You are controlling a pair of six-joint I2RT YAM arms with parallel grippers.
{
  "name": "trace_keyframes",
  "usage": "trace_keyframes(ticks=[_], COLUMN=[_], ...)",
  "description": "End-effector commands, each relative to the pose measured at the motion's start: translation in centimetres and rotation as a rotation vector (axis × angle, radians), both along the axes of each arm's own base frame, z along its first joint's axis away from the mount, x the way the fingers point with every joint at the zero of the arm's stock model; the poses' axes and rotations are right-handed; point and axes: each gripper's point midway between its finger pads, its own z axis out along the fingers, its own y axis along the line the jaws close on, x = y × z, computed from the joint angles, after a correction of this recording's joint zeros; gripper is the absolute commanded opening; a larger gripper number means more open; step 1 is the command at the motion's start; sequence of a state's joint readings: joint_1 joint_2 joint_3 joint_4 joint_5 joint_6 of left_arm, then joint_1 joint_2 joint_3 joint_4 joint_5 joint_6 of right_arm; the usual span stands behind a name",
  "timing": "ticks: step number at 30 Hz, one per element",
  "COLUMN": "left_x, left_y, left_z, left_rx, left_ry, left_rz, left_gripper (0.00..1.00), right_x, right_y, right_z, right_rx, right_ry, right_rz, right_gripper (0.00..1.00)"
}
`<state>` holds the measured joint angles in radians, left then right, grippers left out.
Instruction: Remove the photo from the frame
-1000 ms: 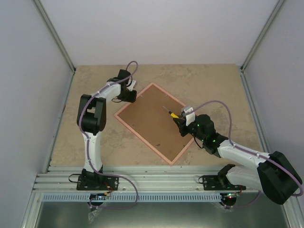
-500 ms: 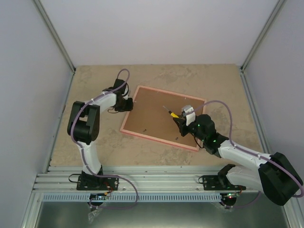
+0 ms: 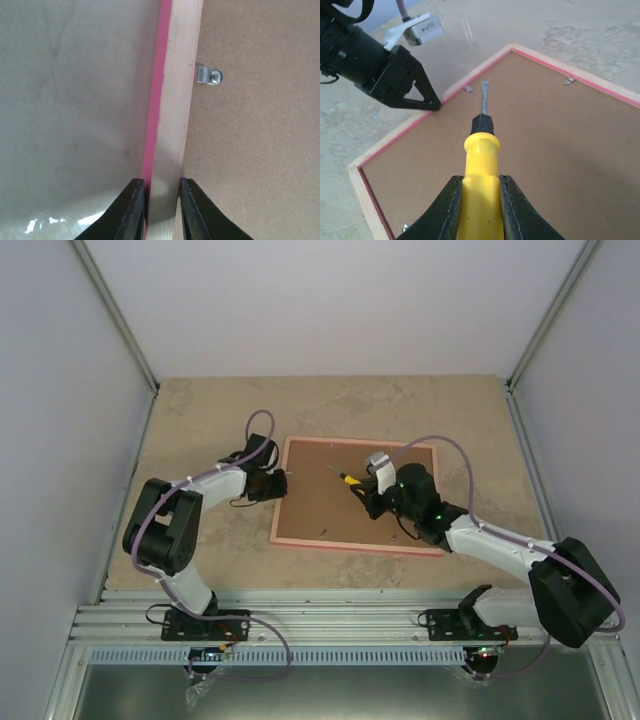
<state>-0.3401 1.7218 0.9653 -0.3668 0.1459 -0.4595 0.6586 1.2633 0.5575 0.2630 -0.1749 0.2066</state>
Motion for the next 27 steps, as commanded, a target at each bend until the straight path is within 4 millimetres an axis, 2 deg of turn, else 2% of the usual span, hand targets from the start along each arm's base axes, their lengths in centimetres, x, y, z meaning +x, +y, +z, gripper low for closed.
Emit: trace_keyframes(ticks=[1,8,14,21,27], left_x=[-0.7,-2.3,-3.0,-2.0,-1.6], left_y=[-1.4,-1.9,-1.2,-0.9,-1.4], left_z=[1.1,1.4,0.4,-0.2,-0.7], left_rx=[-0.055,-0.107,-0.077,-0.040,-0.040], left_ry=[-0.046,-0.067,-0.056,-0.066,-0.055], left_rz=[0.041,0.042,0.043,0.049,0.030], left_gripper=[0.24,0.25,0.28,0.31,0.26], right_x=[-0.4,-0.1,0.7,2.5,3.9], right_y=[1.7,3.8,5.7,7.4,8.9], right_z=[0.1,-1.1,-2.7,-4.4,-5.7], right_rx=[-0.007,-0.059,-0.087,-0.119,-0.135], right_ry=[0.073,0.144,0.181,0.202,0.216], right_rz=[0.062,0.117,0.137,0.138,0.150], right_gripper=[0.00,0.01,0.00,0.00,0.00])
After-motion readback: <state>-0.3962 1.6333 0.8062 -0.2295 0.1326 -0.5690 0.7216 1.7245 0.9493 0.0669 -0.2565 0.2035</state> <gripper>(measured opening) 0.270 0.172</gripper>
